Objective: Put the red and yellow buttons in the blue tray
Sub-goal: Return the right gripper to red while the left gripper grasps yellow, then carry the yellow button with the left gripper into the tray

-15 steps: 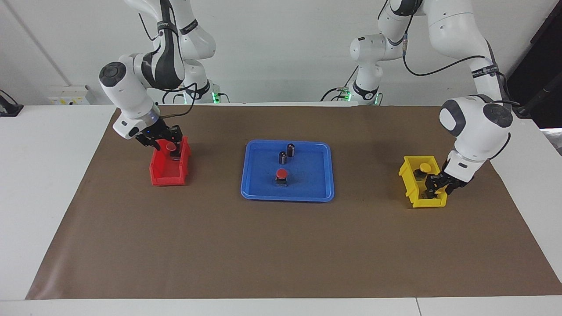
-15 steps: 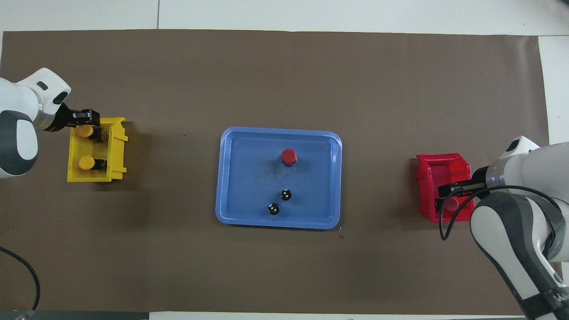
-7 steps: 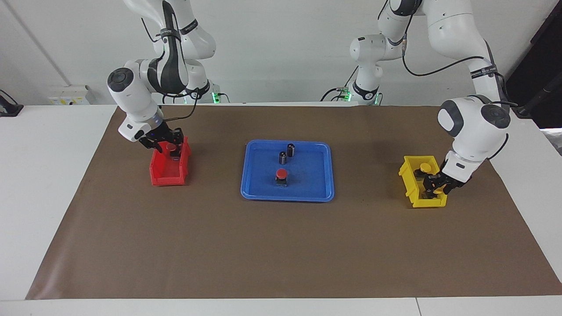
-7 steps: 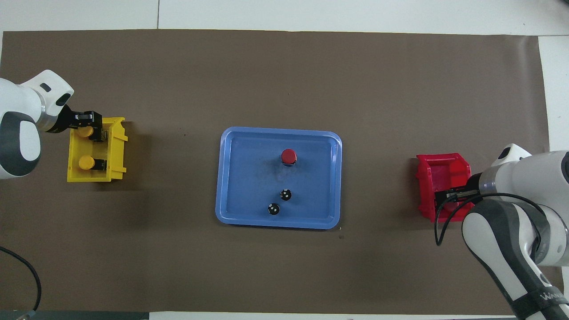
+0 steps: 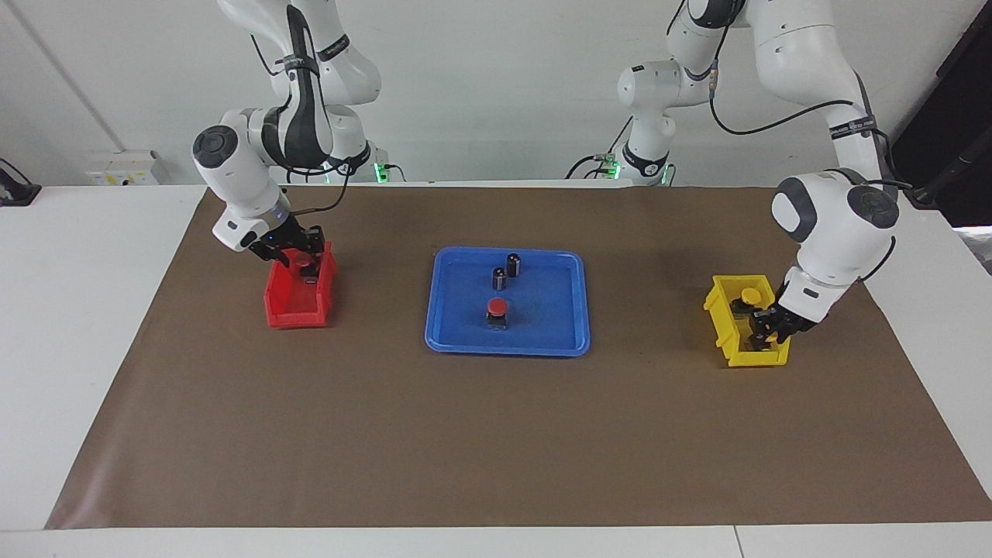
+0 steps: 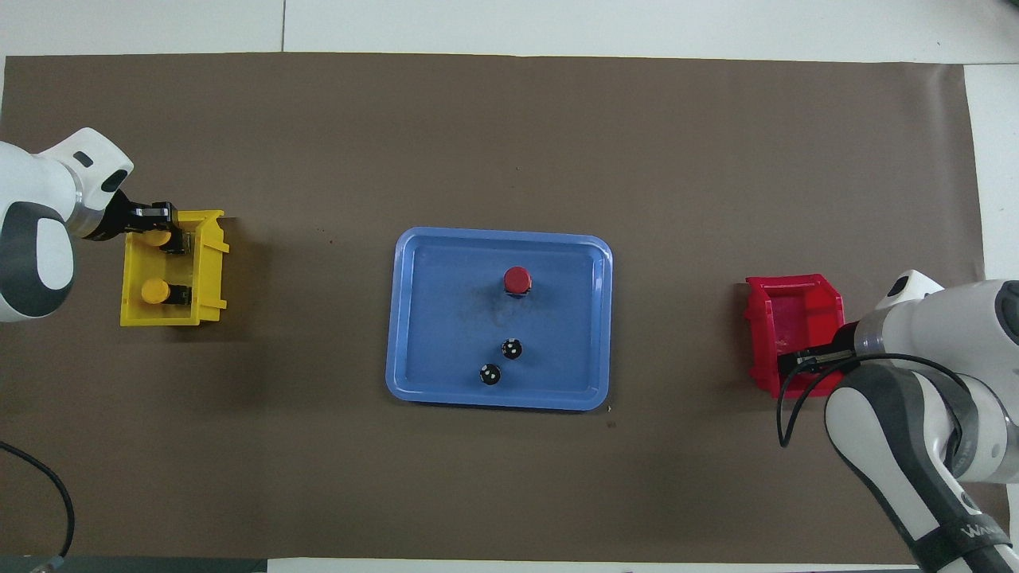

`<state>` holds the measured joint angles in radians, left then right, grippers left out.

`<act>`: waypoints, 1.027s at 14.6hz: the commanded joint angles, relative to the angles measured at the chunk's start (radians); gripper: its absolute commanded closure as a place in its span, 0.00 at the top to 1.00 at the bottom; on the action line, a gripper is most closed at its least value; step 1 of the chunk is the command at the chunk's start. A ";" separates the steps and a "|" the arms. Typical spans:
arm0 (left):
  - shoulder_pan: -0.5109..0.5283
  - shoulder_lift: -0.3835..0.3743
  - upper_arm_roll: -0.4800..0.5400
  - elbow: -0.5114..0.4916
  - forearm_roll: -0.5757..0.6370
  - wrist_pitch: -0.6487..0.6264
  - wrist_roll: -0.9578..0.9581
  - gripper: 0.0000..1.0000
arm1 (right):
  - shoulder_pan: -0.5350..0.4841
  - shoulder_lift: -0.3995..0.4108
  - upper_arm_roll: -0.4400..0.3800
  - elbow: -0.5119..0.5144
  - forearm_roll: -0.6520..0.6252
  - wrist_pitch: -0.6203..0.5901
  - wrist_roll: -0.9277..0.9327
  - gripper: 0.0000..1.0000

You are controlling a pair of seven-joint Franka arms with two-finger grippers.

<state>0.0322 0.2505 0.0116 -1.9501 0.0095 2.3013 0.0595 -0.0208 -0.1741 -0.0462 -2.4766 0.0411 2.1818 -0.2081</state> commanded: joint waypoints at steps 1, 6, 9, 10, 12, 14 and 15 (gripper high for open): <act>-0.002 -0.023 0.002 -0.009 0.007 -0.022 -0.006 0.02 | -0.021 -0.031 0.008 -0.030 -0.010 0.010 -0.027 0.61; -0.035 -0.014 -0.005 0.421 -0.084 -0.562 -0.067 0.02 | -0.037 -0.042 0.008 -0.048 -0.012 0.007 -0.028 0.35; -0.295 -0.005 -0.005 0.423 -0.111 -0.461 -0.420 0.02 | -0.036 -0.032 0.008 -0.018 -0.035 -0.025 -0.027 0.22; -0.363 -0.011 -0.007 0.375 -0.115 -0.400 -0.513 0.02 | -0.036 -0.024 0.009 0.011 -0.040 -0.051 -0.025 0.22; -0.486 -0.004 -0.007 0.297 -0.137 -0.257 -0.599 0.02 | -0.036 0.005 0.009 0.086 -0.041 -0.120 -0.027 0.22; -0.518 0.025 -0.009 0.267 -0.190 -0.201 -0.596 0.02 | -0.037 0.033 0.009 0.166 -0.041 -0.190 -0.025 0.22; -0.552 0.039 -0.009 0.246 -0.192 -0.168 -0.595 0.02 | -0.036 0.045 0.009 0.209 -0.041 -0.229 -0.027 0.22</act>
<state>-0.5067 0.2825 -0.0167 -1.6559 -0.1456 2.0765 -0.5608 -0.0392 -0.1751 -0.0464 -2.3673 0.0101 2.0278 -0.2086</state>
